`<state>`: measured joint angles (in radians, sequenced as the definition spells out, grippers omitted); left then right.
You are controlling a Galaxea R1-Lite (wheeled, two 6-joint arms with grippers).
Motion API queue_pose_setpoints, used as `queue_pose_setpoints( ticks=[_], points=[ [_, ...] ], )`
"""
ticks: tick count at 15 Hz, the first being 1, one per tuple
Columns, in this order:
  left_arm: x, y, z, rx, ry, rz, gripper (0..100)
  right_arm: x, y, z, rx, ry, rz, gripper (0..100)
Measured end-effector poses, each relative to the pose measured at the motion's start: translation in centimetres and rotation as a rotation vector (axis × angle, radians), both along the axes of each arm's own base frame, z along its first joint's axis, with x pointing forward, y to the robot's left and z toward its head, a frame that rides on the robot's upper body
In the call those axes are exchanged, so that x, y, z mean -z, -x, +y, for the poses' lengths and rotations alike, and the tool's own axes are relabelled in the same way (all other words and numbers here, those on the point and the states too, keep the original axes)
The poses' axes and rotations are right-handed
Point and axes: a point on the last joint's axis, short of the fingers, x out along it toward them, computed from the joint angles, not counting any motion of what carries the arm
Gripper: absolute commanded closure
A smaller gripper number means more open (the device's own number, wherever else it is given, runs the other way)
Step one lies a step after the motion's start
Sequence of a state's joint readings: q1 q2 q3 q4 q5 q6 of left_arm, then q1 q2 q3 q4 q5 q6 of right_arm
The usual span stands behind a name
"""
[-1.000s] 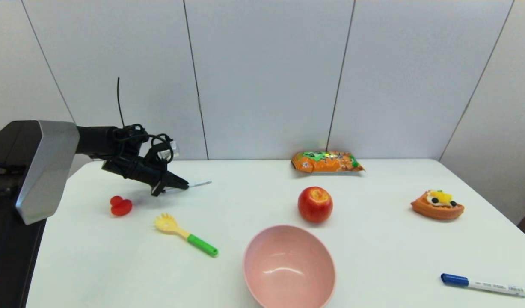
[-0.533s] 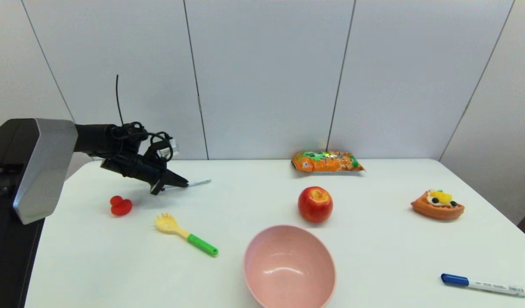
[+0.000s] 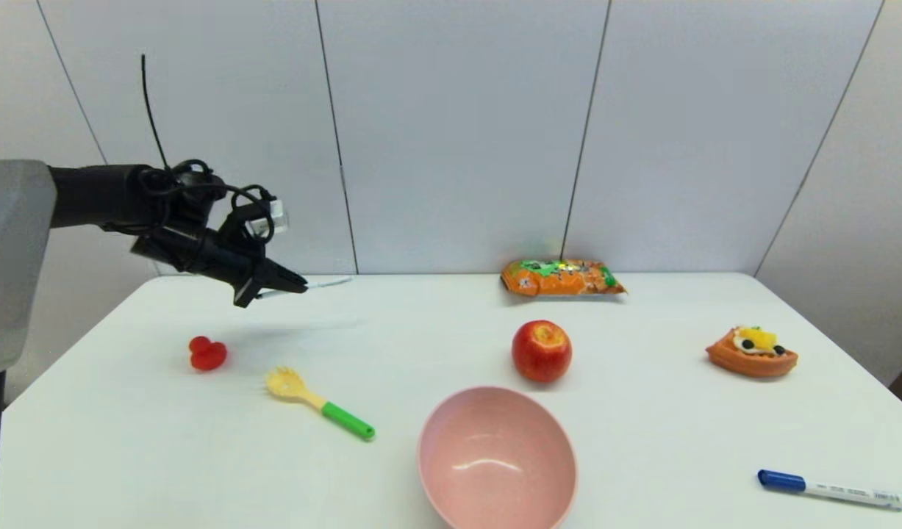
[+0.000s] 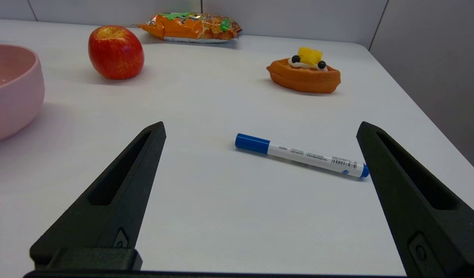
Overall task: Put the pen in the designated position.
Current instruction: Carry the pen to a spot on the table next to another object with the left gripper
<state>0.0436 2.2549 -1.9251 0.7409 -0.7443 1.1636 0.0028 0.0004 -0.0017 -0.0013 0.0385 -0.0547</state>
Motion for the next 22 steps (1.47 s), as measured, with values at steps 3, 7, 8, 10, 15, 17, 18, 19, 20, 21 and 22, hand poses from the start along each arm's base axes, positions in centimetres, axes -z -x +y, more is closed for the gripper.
queue_pose_setpoints(
  ticks=[3,7,8,10,15,17,18,19,20,21,22],
  points=[
    [-3.9,2.9,0.3,-0.077,-0.043,-0.005,100,0.0,0.0,0.0,0.0,0.0,0.0,0],
    [-9.2,8.1,1.9,-0.26,-0.078,-0.037,100,0.0,0.0,0.0,0.0,0.0,0.0,0],
    [-10.6,9.8,2.6,-0.319,-0.082,-0.052,100,0.0,0.0,0.0,0.0,0.0,0.0,0],
    [-12.6,13.1,4.0,-0.43,-0.084,-0.08,100,0.0,0.0,0.0,0.0,0.0,0.0,0],
    [-15.7,20.2,7.4,-0.609,-0.118,-0.195,100,0.0,0.0,0.0,0.0,0.0,0.0,0],
    [-16.3,22.0,8.0,-0.589,-0.124,-0.253,100,0.0,0.0,0.0,0.0,0.001,0.0,0],
    [-16.3,22.6,8.2,-0.563,-0.121,-0.274,100,0.0,0.0,0.0,0.0,0.0,0.0,0],
    [-16.2,23.0,8.3,-0.524,-0.115,-0.296,100,0.0,0.0,0.0,0.0,0.0,0.0,0],
    [-16.0,23.4,8.3,-0.477,-0.111,-0.317,100,0.0,0.0,0.0,0.0,0.0,0.0,0],
    [-15.8,23.7,8.4,-0.432,-0.11,-0.33,100,0.0,0.0,0.0,0.0,0.0,0.0,0],
    [-15.6,24.0,8.4,-0.385,-0.114,-0.338,100,0.0,0.0,0.0,0.0,0.0,0.0,0]
  ],
)
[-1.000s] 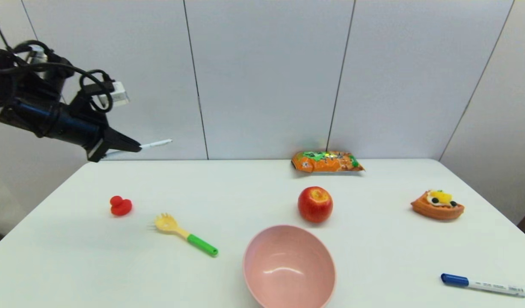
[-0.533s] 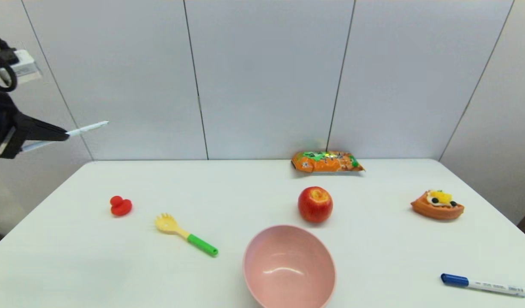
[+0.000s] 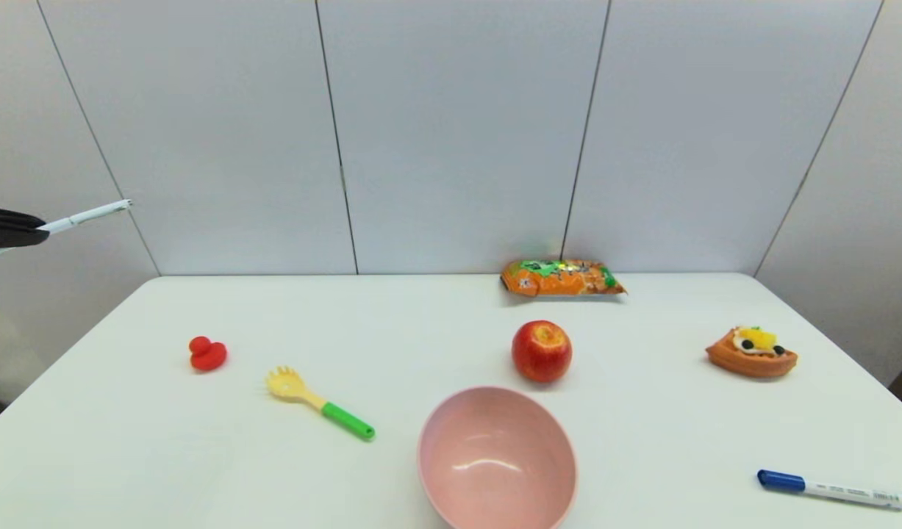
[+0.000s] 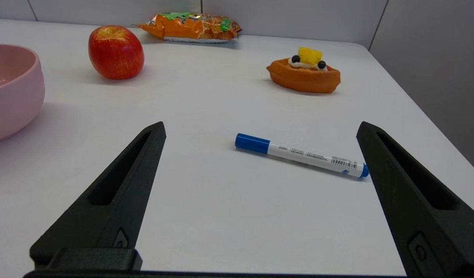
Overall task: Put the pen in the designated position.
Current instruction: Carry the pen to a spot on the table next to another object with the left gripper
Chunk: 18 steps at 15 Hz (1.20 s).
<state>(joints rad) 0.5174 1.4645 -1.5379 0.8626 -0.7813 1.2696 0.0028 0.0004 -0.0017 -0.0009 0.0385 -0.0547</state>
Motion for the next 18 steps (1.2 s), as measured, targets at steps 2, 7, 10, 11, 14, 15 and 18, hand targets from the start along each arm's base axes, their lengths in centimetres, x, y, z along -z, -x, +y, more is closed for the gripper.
queue_pose_setpoints(
  ticks=[2,7,10,11,14,15,18],
  points=[
    [0.6,0.5,0.0,0.073,-0.045,0.014,100,0.0,0.0,0.0,0.0,0.0,0.0,0],
    [3.6,-0.3,1.0,0.292,-0.199,0.097,100,0.0,0.0,0.0,0.0,0.0,0.0,0],
    [6.0,-2.4,2.3,0.378,-0.316,0.18,100,0.0,0.0,0.0,0.0,0.0,0.0,0],
    [6.8,-3.2,2.7,0.407,-0.341,0.213,100,0.0,0.0,0.0,0.0,0.0,0.0,0],
    [9.8,-6.0,3.3,0.499,-0.366,0.276,100,0.0,0.0,0.0,0.0,0.0,0.0,0],
    [10.9,-6.9,3.2,0.525,-0.351,0.295,100,0.0,0.0,0.0,0.0,0.0,0.0,0],
    [14.3,-8.7,2.8,0.574,-0.278,0.38,100,0.0,0.0,0.0,0.0,0.0,0.0,0]
  ],
)
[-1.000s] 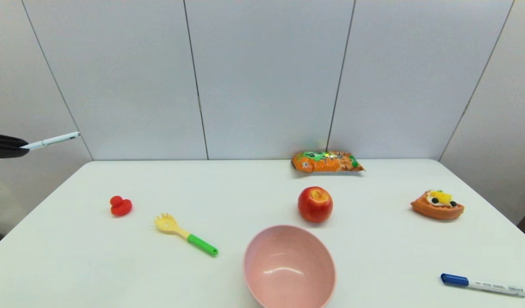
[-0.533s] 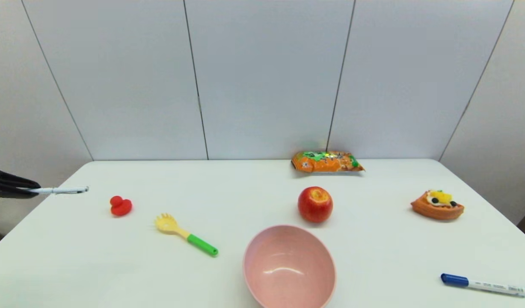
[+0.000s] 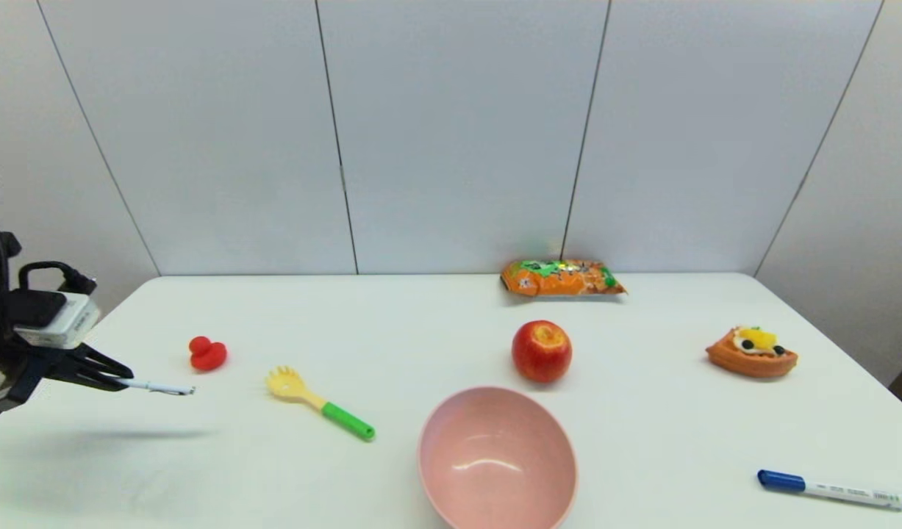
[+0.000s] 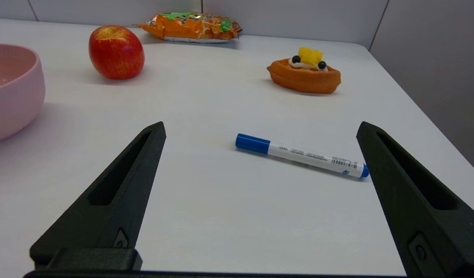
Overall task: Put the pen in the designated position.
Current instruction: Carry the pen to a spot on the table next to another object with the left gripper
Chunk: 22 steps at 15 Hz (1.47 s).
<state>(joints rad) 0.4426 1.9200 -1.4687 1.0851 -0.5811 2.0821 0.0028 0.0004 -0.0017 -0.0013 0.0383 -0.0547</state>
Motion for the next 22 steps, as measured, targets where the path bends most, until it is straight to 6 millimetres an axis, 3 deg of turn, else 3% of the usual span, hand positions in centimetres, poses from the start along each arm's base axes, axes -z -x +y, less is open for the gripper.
queue_pose_setpoints(
  ticks=[4,22],
  points=[
    [3.1,-0.9,-0.3,-0.076,0.053,0.113,100,0.0,0.0,0.0,0.0,0.0,0.0,0],
    [7.1,-3.0,0.0,-0.135,0.151,0.148,100,0.0,0.0,0.0,0.0,0.0,0.0,0]
  ],
)
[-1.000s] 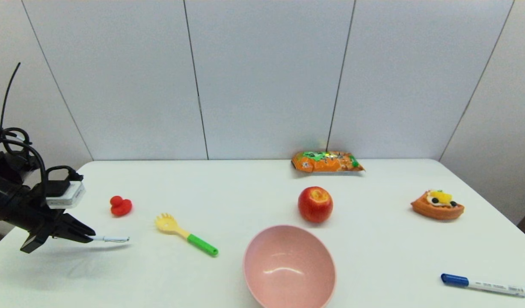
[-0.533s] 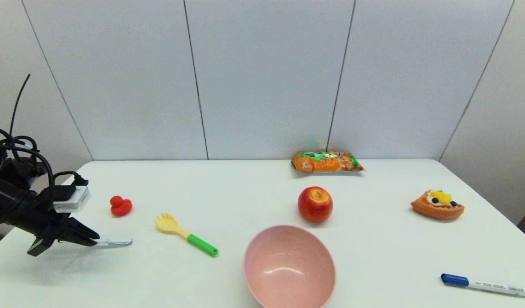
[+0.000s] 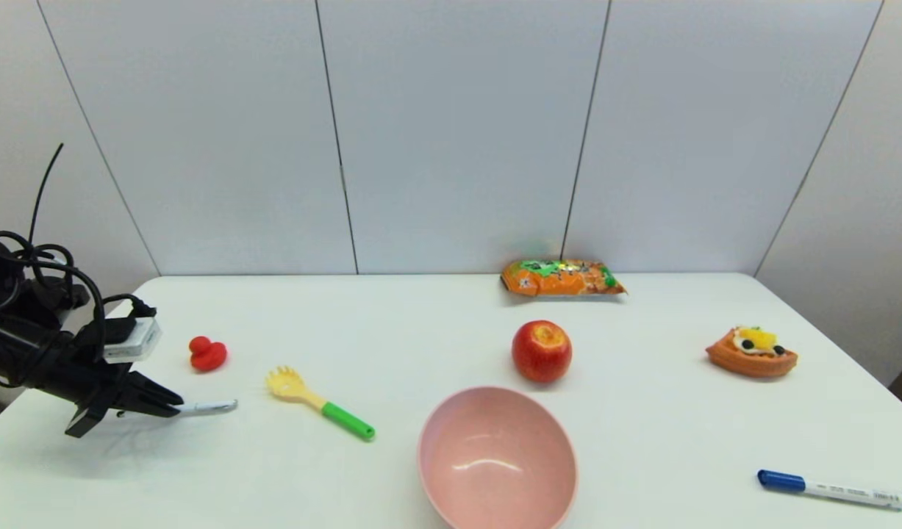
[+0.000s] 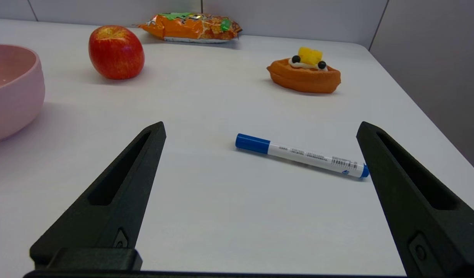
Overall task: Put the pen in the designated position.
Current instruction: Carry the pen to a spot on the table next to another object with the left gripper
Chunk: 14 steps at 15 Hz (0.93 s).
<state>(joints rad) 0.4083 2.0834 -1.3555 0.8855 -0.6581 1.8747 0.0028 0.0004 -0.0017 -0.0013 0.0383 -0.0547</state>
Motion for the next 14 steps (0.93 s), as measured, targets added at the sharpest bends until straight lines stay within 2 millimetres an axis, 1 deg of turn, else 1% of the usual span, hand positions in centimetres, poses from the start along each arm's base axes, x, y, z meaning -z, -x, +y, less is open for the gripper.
queue_pose_setpoints(
  ticks=[7,8,14],
  points=[
    [0.25,-0.04,0.05,-0.001,0.0,0.01,100,0.0,0.0,0.0,0.0,0.0,0.0,0],
    [0.3,-0.05,0.05,-0.001,0.0,0.011,0,0.0,0.0,0.0,0.0,0.0,0.0,0],
    [0.62,-0.18,0.18,-0.002,0.0,0.019,0,0.0,0.0,0.0,0.0,0.0,0.0,0]
  ],
)
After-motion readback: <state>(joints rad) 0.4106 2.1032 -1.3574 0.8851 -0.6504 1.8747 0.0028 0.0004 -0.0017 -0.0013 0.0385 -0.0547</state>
